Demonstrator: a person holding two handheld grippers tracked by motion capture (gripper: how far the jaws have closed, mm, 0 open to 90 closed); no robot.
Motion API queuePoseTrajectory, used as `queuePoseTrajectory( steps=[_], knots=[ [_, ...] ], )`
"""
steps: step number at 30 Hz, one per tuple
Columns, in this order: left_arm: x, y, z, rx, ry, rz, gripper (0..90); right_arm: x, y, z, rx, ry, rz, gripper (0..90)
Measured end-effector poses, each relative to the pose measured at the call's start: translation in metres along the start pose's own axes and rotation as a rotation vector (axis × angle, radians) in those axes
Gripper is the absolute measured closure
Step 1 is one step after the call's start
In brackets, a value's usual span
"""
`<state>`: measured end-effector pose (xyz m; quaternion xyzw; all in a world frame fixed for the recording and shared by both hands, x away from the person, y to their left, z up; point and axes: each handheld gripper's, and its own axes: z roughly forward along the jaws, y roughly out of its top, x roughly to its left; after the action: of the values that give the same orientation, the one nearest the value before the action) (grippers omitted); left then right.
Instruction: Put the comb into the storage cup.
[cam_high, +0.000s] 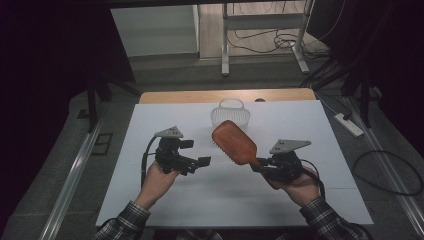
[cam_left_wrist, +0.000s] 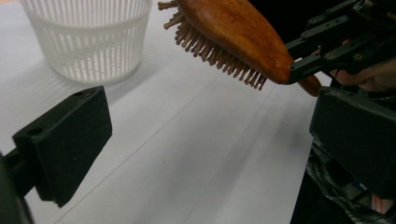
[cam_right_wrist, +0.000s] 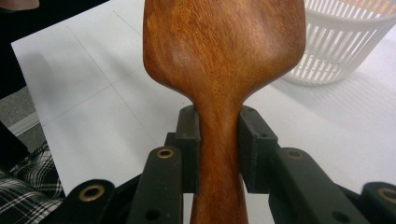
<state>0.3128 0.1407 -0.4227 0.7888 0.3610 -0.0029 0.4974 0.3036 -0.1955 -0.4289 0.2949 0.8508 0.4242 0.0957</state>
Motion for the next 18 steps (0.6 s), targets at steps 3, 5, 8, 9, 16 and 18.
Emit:
queuePoseTrajectory(
  steps=[3,5,8,9,16,18],
  knots=[
    [0.001,0.003,0.006,0.007,-0.015,-0.009,0.0,0.001,0.000,0.000,-0.005,0.000,-0.002,72.0],
    [0.001,0.004,0.010,0.011,-0.023,-0.015,0.0,0.001,0.001,-0.001,-0.009,-0.001,-0.003,72.0],
    [0.002,0.006,0.015,0.011,-0.038,-0.025,0.0,0.002,0.001,-0.001,-0.014,0.001,-0.003,72.0],
    [0.002,0.006,0.016,0.012,-0.040,-0.026,0.0,0.002,0.001,-0.001,-0.015,0.001,-0.003,72.0],
    [0.002,0.013,0.024,0.008,-0.061,-0.034,0.0,0.004,0.002,-0.001,-0.025,0.004,-0.008,72.0],
    [0.002,0.014,0.026,0.009,-0.069,-0.040,0.0,0.005,0.002,-0.001,-0.028,0.003,-0.010,72.0]
  ],
)
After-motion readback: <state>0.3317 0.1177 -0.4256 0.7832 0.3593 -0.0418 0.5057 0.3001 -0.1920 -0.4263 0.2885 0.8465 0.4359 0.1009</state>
